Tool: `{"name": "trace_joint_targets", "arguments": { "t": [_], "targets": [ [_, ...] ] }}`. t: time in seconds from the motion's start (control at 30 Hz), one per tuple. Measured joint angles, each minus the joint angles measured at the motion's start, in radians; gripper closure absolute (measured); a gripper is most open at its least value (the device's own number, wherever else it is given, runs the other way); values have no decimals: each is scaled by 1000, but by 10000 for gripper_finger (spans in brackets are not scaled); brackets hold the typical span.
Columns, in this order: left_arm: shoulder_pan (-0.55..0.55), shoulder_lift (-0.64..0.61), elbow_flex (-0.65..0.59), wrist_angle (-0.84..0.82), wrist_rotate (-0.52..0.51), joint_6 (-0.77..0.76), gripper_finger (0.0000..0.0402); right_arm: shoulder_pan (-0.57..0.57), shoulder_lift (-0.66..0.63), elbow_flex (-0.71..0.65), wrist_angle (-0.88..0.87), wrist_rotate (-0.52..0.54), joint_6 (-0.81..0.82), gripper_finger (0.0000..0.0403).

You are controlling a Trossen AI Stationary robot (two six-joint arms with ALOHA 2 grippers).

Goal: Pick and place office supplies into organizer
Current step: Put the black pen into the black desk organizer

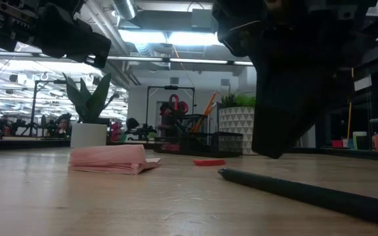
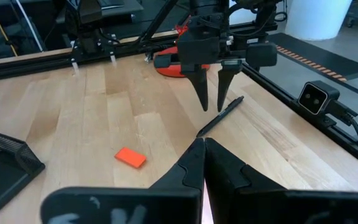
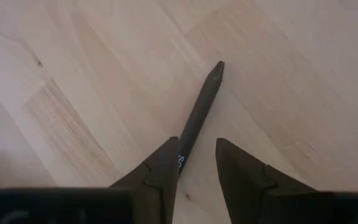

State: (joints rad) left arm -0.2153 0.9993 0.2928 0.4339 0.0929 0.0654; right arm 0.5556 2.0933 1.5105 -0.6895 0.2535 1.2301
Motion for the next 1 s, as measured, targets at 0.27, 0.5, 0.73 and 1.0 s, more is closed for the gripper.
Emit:
{"name": "trace_joint_targets", "arguments": {
  "t": [0.27, 0.5, 0.73, 1.0],
  "targets": [
    [0, 0, 0, -1, 0, 0, 396, 0, 12, 1, 33, 25, -4, 293],
    [0, 0, 0, -8, -5, 0, 396, 1, 64, 2, 29, 6, 0, 293],
    [0, 0, 0, -13, -6, 0, 396, 1, 69, 5, -22, 15, 3, 293],
    [0, 0, 0, -13, -6, 0, 396, 0, 69, 5, -125, 22, 2, 293]
  ]
}}
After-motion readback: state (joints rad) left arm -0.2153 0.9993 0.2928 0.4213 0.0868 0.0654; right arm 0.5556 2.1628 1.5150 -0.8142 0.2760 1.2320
